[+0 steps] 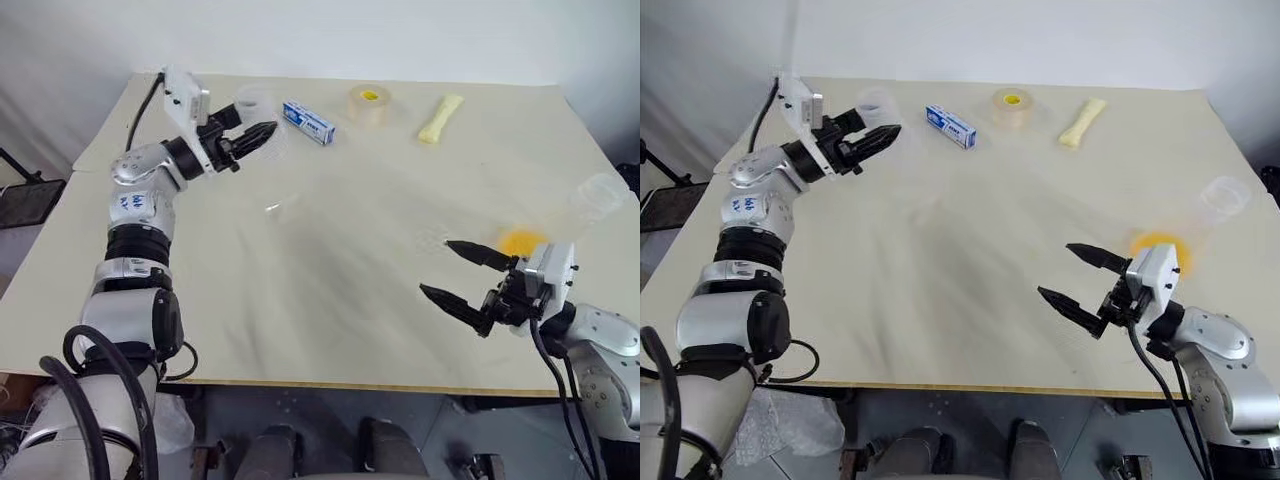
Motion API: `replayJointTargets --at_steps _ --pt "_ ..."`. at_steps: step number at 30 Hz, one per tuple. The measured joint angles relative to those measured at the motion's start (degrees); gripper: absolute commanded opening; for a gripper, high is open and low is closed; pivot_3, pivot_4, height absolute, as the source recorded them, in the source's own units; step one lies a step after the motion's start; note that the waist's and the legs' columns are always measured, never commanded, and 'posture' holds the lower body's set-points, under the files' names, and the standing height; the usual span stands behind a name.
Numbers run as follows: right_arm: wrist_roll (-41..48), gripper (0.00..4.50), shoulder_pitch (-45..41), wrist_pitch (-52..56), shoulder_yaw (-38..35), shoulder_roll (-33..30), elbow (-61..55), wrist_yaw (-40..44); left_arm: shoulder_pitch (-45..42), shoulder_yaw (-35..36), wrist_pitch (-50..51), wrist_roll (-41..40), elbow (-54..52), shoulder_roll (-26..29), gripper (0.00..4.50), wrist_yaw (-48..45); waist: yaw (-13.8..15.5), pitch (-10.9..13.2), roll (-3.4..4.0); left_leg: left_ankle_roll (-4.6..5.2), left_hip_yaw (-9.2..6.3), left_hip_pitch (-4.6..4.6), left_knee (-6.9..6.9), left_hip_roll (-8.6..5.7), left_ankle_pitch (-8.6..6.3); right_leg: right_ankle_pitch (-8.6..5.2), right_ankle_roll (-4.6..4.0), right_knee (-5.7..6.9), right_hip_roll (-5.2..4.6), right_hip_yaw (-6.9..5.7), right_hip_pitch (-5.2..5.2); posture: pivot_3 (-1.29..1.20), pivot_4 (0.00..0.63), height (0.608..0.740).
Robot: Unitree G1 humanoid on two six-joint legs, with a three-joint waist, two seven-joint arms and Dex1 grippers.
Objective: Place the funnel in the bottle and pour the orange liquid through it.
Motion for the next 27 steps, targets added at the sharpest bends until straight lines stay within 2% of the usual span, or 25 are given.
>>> replayJointTargets --at_steps 2,9,16,27 --pt "0.4 4.50 0.7 0.3 -1.2 -1.3 -0.5 0.7 0.3 -2.5 2.8 -1.1 -5.1 -2.8 2.29 -3.4 0.1 0.0 0.00 0.04 -0.12 -0.31 0.31 -0.01 -0.03 0.04 0.07 0.00 0.01 -0.05 -0.08 0.00 0.150 0.740" --pt "0.9 4.50 3.9 0.9 -3.5 -1.5 -2.7 0.5 5.9 -10.0 11.6 -3.3 -18.0 -9.8 2.29 -8.7 -0.1 0.0 0.01 0.05 -0.09 -0.32 0.35 0.05 -0.04 0.05 0.09 0.01 0.06 0.00 -0.11 0.00 0.150 0.740" --pt "1.4 4.50 8.0 1.1 -5.4 -1.5 -5.2 0.4 12.3 -15.7 13.0 -2.0 -19.9 -12.0 2.29 -8.6 0.0 0.0 0.01 0.05 -0.06 -0.35 0.42 0.03 -0.04 0.05 0.09 0.02 0.03 0.06 -0.12 0.00 0.150 0.740" --pt "1.1 4.50 9.2 0.0 -5.4 -1.4 -5.7 0.3 12.3 -17.5 8.4 2.0 -17.1 -13.2 2.29 -4.5 0.2 0.0 0.01 0.06 -0.07 -0.36 0.44 -0.01 -0.04 0.05 0.09 0.01 0.00 0.08 -0.12 0.00 0.150 0.740"
